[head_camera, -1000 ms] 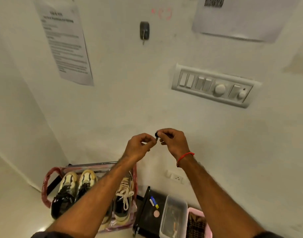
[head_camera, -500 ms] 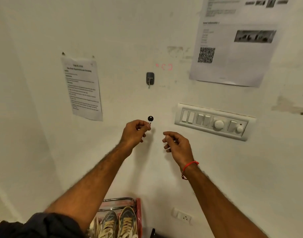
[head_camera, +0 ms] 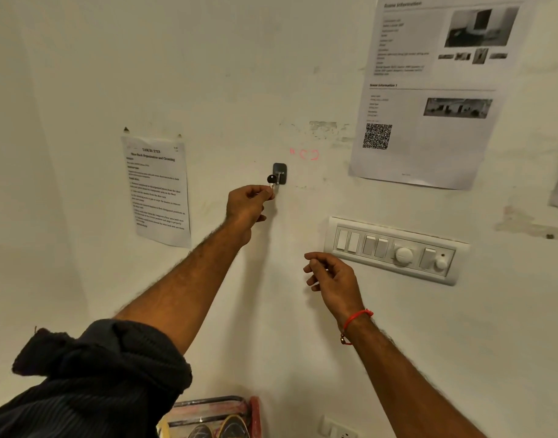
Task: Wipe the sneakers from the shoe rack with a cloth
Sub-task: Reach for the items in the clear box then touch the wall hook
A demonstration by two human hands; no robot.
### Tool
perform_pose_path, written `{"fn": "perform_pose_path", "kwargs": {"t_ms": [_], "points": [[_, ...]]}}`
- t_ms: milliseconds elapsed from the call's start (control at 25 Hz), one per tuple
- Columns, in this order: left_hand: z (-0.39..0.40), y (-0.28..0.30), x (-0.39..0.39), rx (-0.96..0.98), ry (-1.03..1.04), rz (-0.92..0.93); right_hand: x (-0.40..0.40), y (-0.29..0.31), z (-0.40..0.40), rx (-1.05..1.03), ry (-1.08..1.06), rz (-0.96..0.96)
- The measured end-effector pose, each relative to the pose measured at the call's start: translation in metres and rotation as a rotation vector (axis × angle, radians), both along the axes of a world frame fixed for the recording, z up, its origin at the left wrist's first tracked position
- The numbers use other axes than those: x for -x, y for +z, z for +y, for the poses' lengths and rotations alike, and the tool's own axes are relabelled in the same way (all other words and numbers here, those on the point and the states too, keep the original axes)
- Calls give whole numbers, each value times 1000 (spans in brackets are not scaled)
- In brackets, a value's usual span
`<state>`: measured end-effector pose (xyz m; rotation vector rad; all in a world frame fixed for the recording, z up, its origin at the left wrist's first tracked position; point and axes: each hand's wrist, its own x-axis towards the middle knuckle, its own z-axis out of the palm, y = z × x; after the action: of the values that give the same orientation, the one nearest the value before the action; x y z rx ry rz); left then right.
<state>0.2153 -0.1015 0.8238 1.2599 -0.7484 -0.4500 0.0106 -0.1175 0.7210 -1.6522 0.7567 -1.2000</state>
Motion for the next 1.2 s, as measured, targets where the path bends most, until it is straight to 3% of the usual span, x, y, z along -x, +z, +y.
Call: {"fn": "perform_pose_path", "kwargs": {"t_ms": [880, 1200], "points": [[-9, -2, -7, -74, -51, 95, 3, -14, -1, 20, -38, 49], [7, -70, 25, -198, -95, 14, 14, -21, -5, 3, -65, 17]]}}
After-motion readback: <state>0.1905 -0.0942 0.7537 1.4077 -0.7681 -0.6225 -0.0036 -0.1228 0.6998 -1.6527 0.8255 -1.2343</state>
